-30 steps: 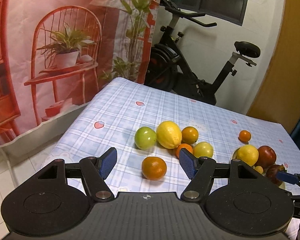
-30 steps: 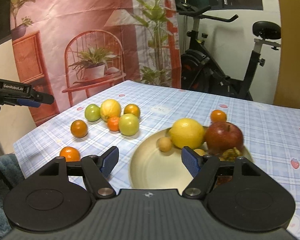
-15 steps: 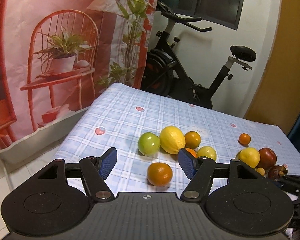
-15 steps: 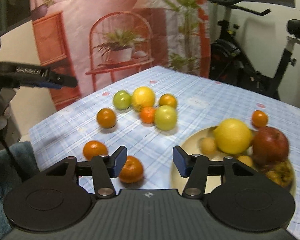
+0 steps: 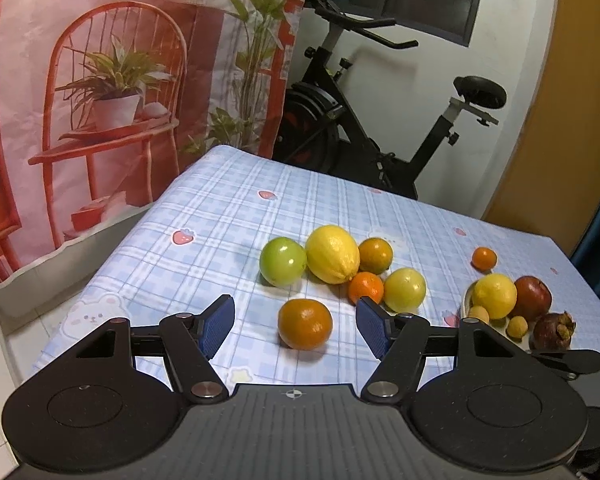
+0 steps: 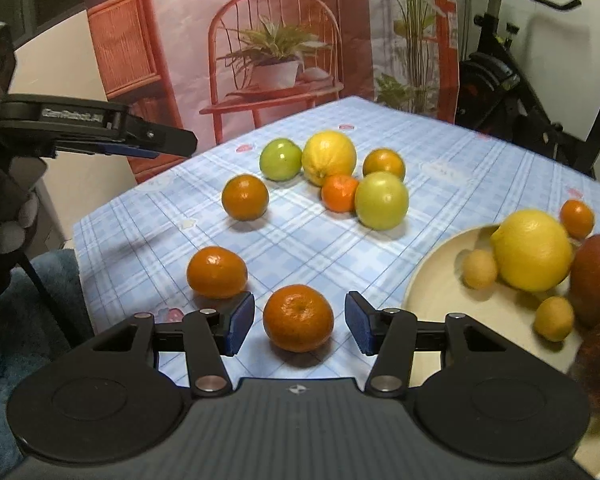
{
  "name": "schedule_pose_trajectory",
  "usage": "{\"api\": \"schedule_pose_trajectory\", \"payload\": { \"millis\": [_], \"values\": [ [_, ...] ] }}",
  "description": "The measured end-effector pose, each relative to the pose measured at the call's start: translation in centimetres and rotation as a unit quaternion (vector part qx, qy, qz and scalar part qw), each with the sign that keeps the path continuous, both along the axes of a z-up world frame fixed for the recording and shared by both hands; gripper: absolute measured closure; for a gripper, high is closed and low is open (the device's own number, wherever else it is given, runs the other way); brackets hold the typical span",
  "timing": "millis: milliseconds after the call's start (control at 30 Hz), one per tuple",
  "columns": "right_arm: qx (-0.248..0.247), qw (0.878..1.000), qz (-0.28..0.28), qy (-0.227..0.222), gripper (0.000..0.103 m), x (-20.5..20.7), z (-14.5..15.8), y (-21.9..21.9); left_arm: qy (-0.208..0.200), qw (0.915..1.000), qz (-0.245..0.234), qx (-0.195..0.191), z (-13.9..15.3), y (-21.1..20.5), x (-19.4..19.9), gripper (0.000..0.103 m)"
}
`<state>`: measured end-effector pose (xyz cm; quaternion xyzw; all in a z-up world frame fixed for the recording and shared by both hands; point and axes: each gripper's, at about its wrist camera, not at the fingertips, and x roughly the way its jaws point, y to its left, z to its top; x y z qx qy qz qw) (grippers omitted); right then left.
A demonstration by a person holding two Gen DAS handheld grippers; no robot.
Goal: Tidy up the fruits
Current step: 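Close the right gripper on an orange tangerine on the tablecloth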
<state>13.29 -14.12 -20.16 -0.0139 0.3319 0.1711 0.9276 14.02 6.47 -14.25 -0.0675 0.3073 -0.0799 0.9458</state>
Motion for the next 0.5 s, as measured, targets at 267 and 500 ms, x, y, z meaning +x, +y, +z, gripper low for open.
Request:
{"api": "schedule_pose_trajectory", "payload": {
  "millis": [267, 500],
  "values": [
    [0.011, 1.0, -0.001, -0.008, 0.06, -0.4, -0.6, -0.2, 0.016, 0.9988, -0.045, 0.012, -0.8, -2.1, 0.0, 0.034],
    [0.021, 0.999, -0.016, -0.046, 0.061, -1.7, 0.7, -1.2, 0.015, 0.9963, -0.079, 0.032, -0.3, -4.0, 1.4, 0.039]
  ]
}}
